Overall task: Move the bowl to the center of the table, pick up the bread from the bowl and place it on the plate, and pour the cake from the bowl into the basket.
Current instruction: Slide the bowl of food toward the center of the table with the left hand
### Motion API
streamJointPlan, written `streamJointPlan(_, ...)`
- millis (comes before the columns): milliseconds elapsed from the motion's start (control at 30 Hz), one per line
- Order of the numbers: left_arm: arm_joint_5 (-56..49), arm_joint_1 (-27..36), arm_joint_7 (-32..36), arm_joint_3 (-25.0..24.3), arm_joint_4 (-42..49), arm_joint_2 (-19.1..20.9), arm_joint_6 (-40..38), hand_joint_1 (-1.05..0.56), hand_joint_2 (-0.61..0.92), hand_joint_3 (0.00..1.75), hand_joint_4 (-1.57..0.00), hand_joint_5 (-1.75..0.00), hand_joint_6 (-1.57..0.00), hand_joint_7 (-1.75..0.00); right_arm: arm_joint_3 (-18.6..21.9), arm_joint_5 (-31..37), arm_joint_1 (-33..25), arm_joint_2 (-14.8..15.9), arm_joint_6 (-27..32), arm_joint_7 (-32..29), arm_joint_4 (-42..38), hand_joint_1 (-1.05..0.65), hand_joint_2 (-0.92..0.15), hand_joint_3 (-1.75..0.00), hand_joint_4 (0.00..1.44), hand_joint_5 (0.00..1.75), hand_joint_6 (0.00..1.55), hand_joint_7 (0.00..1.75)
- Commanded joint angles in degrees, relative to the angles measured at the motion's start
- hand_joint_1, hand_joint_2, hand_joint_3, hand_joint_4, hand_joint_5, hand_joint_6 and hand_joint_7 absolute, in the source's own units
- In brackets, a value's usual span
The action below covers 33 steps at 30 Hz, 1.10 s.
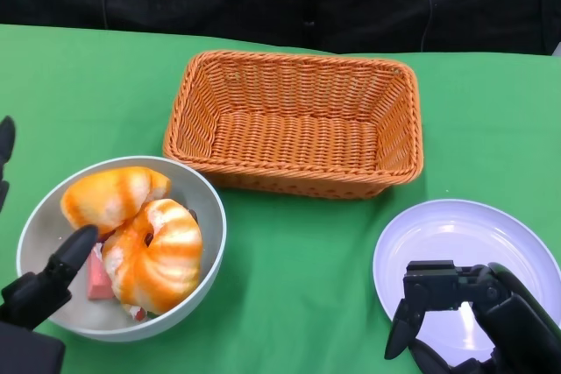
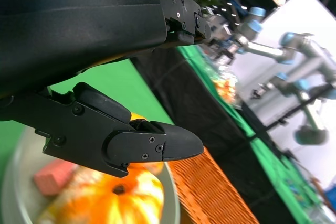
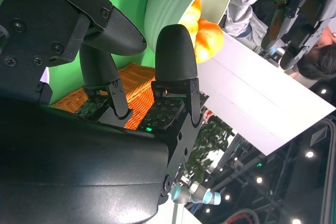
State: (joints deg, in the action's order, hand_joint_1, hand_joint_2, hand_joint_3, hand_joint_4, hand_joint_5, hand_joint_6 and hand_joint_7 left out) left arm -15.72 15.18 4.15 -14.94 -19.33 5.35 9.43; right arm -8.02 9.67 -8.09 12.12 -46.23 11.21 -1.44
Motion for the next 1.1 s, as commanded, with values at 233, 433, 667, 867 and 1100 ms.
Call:
streamJointPlan(233,2.46,-1.18,-1.24,-1.98,0.05,3.14,-8.52,-0.61,0.92,0.50,0.00,-0.06,-0.07,-0.01,-0.04,-0.46,-0.49,0.60,0.21,-0.05,0.84,-0.17,-0.05,-1.69,0.89,1.49,0.87,1.26)
streamJointPlan(433,9.28,-3.52,-7.95,-2.67,-0.01,5.76,-23.00,-0.62,0.92,0.50,0.00,-0.05,-0.04,0.00,0.22,-1.16,-0.36,1.08,-0.41,0.23,0.18,-0.17,-0.07,-1.67,0.88,1.50,0.86,1.27)
streamJointPlan(667,12.30,-5.95,-11.46,-2.39,0.20,9.40,-33.86,-0.61,0.92,0.51,0.00,0.00,-0.03,-0.01,0.45,-1.55,-1.31,1.77,-0.53,0.49,1.02,-0.15,-0.08,-1.66,0.87,1.52,0.85,1.28)
streamJointPlan(867,17.99,-9.42,-15.43,-3.02,4.10,11.28,-40.77,-0.58,0.92,0.53,0.00,0.00,0.00,0.00,0.52,-1.65,-1.67,2.15,0.30,0.58,2.21,-0.16,-0.08,-1.68,0.87,1.51,0.85,1.28)
streamJointPlan(1100,25.94,-12.84,-22.64,-3.05,10.48,14.67,-47.08,-0.59,0.92,0.56,0.00,0.00,0.00,0.00,0.30,-1.72,-1.56,1.62,0.68,0.31,2.45,-0.15,-0.10,-1.66,0.85,1.53,0.84,1.29)
